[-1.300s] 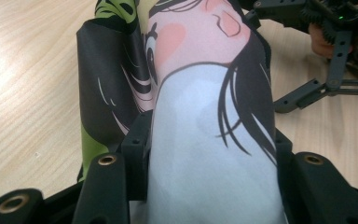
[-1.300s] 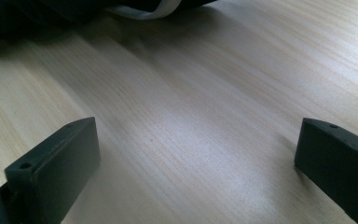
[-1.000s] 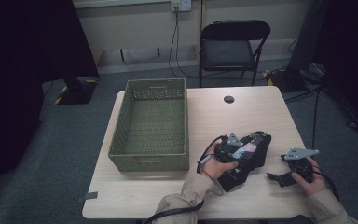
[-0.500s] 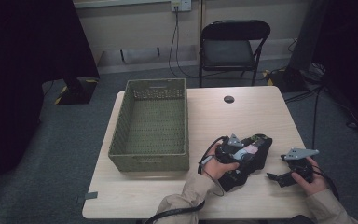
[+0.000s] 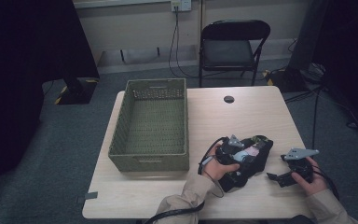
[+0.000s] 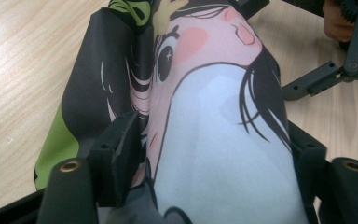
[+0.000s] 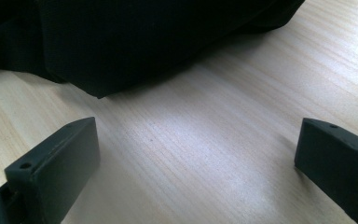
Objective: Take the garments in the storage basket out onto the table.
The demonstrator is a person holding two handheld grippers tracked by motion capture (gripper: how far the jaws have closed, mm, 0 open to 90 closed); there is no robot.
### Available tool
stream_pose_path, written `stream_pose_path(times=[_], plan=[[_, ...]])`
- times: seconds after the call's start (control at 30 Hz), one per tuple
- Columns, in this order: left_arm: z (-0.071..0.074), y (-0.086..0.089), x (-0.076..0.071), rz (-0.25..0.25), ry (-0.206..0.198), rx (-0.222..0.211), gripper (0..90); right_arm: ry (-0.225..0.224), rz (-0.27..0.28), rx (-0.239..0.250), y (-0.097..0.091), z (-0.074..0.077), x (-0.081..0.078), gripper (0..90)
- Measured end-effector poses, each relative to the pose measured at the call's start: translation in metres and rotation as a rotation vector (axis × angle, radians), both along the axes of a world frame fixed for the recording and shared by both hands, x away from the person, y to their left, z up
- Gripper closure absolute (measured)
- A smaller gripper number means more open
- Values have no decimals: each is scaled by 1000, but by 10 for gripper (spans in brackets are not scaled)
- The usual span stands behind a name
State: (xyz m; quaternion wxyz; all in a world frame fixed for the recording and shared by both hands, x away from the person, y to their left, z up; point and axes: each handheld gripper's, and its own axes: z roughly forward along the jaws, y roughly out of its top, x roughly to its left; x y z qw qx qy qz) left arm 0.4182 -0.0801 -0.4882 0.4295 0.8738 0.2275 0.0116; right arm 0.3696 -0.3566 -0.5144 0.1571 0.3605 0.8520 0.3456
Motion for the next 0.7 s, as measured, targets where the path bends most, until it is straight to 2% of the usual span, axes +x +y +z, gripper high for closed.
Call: stream_pose_path(times=[0.23, 0.5, 0.7], plan=[[1, 3, 1, 28, 26, 3, 155, 0, 0, 0, 0, 0, 0, 0], [7, 7, 1, 29, 14, -9, 83, 0, 0, 0, 0, 0, 0, 0], [13, 11, -1, 23, 23, -20, 29, -1, 0, 0, 0, 0, 0, 0]])
